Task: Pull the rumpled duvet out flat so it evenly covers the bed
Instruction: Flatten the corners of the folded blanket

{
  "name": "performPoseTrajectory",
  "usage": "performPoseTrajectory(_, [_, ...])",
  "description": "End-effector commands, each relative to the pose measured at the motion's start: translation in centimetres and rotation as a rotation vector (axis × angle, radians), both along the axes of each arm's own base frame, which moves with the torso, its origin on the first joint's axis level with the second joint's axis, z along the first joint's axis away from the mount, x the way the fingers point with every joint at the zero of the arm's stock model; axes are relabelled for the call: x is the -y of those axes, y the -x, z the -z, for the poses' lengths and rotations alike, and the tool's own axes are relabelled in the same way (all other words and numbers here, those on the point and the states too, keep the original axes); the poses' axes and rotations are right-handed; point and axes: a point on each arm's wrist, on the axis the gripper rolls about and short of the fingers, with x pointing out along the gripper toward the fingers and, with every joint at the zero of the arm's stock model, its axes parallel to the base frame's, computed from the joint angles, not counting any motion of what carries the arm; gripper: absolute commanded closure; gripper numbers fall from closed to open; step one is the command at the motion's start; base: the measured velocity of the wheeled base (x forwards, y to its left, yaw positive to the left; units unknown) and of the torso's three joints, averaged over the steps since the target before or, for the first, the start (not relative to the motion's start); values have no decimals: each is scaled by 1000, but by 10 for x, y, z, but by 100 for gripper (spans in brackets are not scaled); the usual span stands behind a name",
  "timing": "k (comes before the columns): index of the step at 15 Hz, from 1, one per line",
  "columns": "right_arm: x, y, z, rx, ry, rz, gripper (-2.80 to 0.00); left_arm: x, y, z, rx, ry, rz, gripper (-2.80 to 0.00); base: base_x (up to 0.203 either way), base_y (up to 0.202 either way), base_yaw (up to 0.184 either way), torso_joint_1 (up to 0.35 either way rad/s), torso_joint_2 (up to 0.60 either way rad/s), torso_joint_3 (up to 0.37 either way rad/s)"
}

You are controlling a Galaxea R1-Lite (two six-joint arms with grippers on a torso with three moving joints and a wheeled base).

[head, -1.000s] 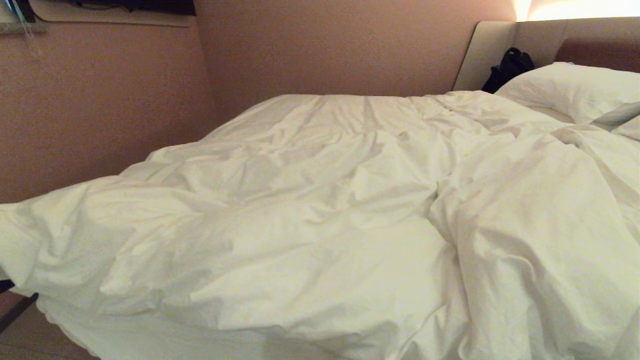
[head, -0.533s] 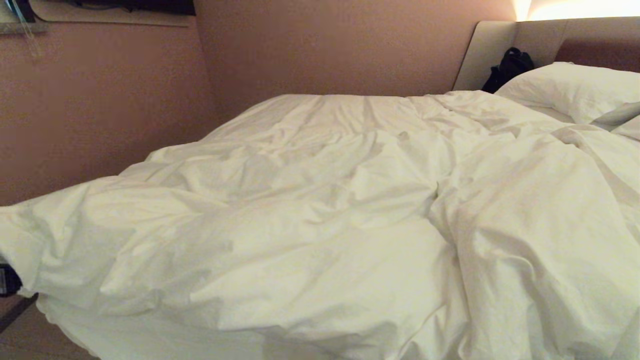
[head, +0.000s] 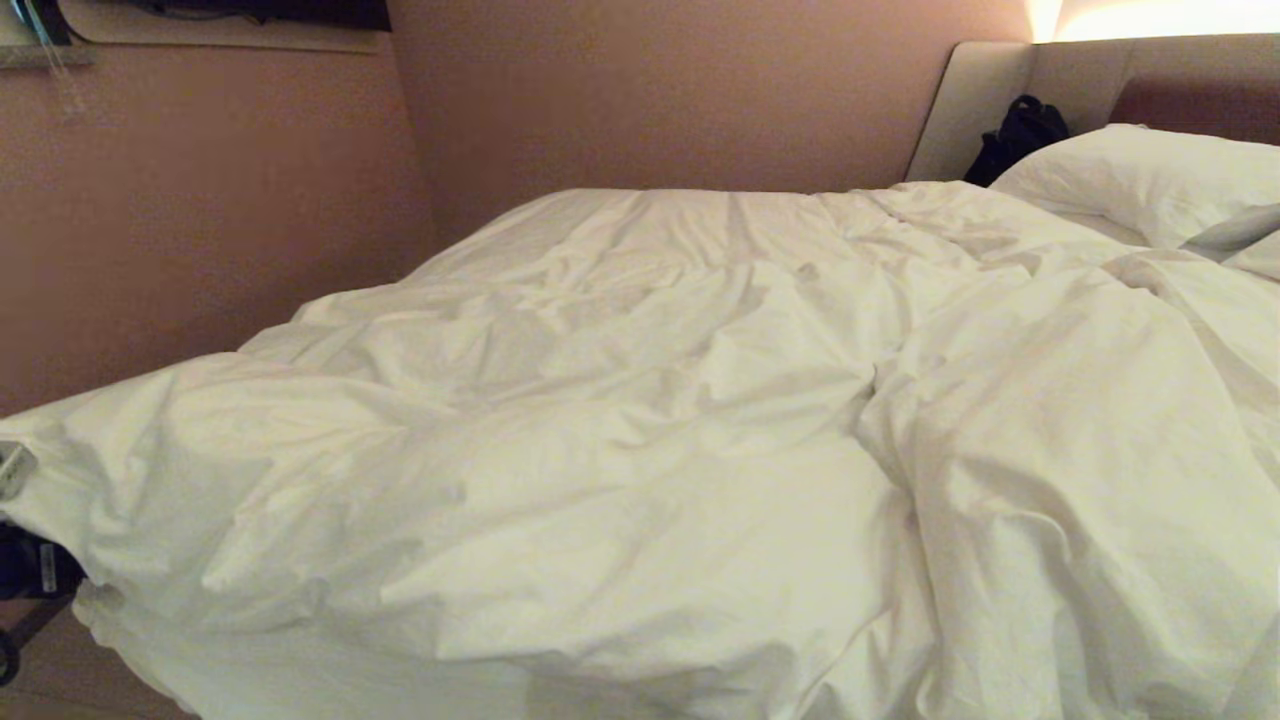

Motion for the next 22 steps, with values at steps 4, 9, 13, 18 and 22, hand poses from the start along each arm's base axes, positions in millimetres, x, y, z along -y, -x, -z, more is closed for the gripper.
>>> performPoseTrajectory(4, [0, 0, 0, 0, 2, -1, 0, -16, -13, -8, 43, -80, -71, -280, 0, 0, 0, 0, 0, 0])
performPoseTrajectory(9, [0, 0, 0, 0, 1, -1, 0, -22, -17, -6, 57, -100, -87, -280, 0, 0, 0, 0, 0, 0])
performPoseTrajectory(13, [0, 0, 0, 0, 2, -1, 0, -30, -28, 4, 63, -61, -96, -280, 0, 0, 0, 0, 0, 0])
performPoseTrajectory(18, [0, 0, 0, 1, 1, -1, 0, -29, -47, 11, 169, -17, -107, -280, 0, 0, 0, 0, 0, 0])
performPoseTrajectory(22, [0, 0, 0, 0, 1, -1, 0, -22, -57, 9, 218, 18, -101, -280, 0, 0, 0, 0, 0, 0])
